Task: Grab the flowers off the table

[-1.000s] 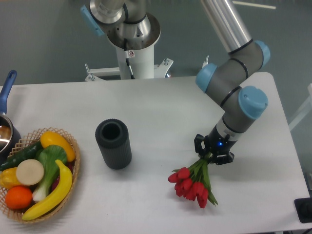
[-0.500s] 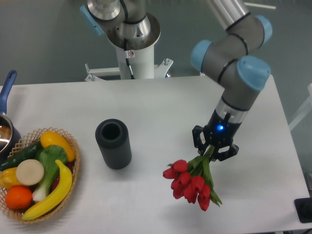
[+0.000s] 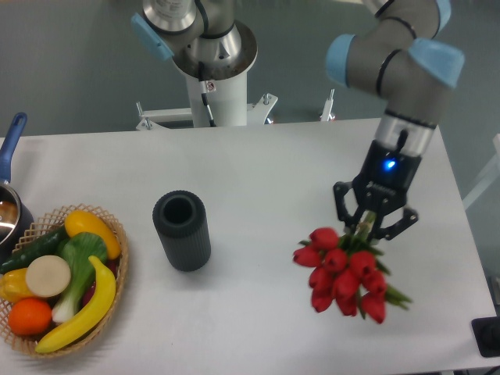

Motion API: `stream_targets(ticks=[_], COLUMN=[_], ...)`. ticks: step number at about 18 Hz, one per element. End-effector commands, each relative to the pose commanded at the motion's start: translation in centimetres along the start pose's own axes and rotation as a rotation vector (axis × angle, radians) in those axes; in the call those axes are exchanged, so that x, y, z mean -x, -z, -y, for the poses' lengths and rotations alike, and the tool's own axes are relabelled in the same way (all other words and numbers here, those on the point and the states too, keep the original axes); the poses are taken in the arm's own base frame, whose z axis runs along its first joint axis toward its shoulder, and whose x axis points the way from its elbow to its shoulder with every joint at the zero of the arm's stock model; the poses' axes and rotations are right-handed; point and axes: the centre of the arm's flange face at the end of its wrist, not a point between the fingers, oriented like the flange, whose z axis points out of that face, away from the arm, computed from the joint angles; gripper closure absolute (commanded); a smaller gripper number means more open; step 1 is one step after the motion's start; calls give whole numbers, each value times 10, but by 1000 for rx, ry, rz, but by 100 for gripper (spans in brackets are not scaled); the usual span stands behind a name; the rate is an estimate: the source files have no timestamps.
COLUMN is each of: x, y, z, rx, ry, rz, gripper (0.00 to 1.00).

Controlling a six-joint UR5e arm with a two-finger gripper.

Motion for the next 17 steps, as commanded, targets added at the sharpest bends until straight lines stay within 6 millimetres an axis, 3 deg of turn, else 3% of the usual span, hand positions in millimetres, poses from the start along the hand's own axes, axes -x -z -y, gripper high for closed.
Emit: stream_targets(ticks=[6,17], x=[8,11], y=[22,27], z=[7,5], rx=[-124,-127], ry=[6,10], rz=[-22,-14], gripper=[72,72])
